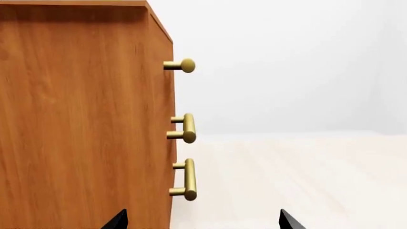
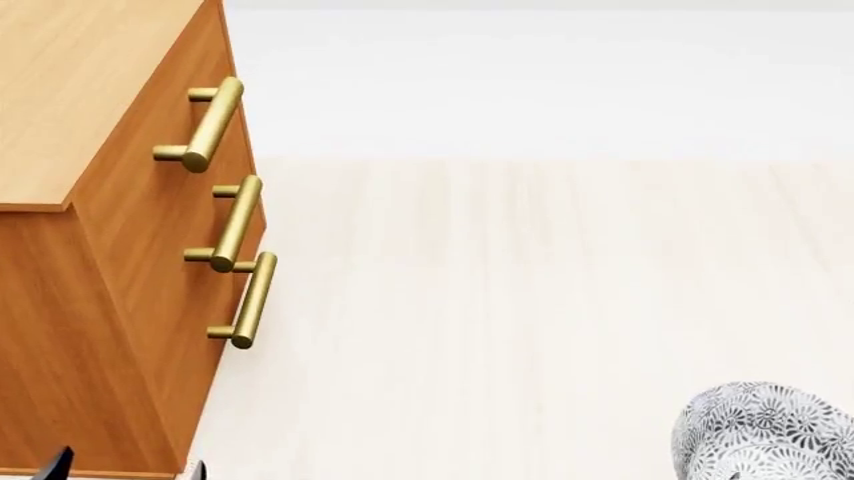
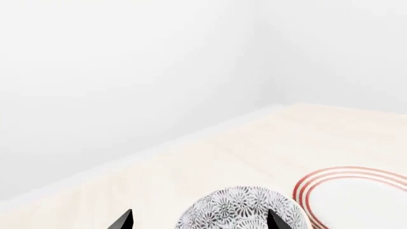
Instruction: Put the bowl on top of the cabinet.
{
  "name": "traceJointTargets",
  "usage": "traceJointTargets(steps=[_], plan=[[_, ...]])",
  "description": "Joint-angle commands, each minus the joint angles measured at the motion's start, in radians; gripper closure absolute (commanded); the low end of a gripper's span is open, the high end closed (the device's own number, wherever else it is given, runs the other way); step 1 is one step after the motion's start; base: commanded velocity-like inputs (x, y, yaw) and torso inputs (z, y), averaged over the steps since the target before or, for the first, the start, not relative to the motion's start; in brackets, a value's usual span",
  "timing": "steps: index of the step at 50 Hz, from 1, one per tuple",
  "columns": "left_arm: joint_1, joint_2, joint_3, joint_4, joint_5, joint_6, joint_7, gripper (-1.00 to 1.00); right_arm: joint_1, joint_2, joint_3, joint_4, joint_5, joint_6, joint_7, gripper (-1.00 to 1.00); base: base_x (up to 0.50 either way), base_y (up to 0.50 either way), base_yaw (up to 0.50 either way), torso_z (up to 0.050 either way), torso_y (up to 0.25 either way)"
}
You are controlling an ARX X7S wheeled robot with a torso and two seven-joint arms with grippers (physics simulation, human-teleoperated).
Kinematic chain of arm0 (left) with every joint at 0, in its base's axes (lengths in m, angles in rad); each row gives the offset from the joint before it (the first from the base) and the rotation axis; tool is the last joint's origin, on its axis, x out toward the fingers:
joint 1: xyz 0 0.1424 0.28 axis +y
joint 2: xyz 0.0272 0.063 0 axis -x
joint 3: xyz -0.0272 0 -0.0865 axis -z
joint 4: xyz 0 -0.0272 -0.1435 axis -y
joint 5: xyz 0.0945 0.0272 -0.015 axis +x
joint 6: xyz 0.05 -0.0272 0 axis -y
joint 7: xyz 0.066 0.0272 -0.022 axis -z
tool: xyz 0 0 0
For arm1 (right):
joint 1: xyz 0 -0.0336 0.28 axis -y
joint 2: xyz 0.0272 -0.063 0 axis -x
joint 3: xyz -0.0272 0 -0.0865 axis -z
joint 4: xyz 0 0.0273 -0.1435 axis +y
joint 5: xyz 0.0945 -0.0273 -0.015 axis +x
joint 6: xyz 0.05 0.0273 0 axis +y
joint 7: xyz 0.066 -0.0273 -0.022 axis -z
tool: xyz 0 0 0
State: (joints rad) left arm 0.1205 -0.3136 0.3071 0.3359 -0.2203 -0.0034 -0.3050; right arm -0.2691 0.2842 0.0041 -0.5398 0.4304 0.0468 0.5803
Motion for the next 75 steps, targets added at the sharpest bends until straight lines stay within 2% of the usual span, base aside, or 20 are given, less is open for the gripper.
traceJointTargets(steps=[1,32,38,48,55,63,75], plan=[[-0.005,-0.001,0.004,-0.006,-0.002,-0.004,-0.003,-1.00,-0.008,-0.014,0.051,0.018,0.076,-0.020,0.014,-1.00,0.00,0.00,0.00,0.000,0.000],[-0.007,-0.011,0.006,-0.004,-0.011,-0.002,-0.015,-1.00,-0.051,-0.082,0.158,0.054,0.209,-0.138,0.043,-1.00,0.00,0.00,0.00,0.000,0.000],[-0.010,-0.011,0.010,-0.009,-0.012,-0.002,-0.015,-1.00,-0.045,-0.066,0.163,0.075,0.339,-0.137,-0.019,-1.00,0.00,0.00,0.00,0.000,0.000],[-0.024,-0.006,0.024,-0.038,-0.009,-0.005,-0.010,-1.00,-0.005,-0.017,0.172,0.130,0.437,-0.082,-0.033,-1.00,0.00,0.00,0.00,0.000,0.000],[-0.033,-0.004,0.030,-0.054,-0.010,-0.006,-0.009,-1.00,-0.006,-0.010,0.188,0.139,0.453,-0.081,-0.024,-1.00,0.00,0.00,0.00,0.000,0.000],[-0.033,-0.008,0.024,-0.049,-0.013,-0.008,-0.017,-1.00,-0.063,-0.051,0.238,0.096,0.433,-0.150,0.006,-1.00,0.00,0.00,0.00,0.000,0.000],[-0.035,-0.009,0.030,-0.052,-0.012,-0.008,-0.020,-1.00,-0.005,-0.013,0.214,0.179,0.482,-0.103,-0.024,-1.00,0.00,0.00,0.00,0.000,0.000]])
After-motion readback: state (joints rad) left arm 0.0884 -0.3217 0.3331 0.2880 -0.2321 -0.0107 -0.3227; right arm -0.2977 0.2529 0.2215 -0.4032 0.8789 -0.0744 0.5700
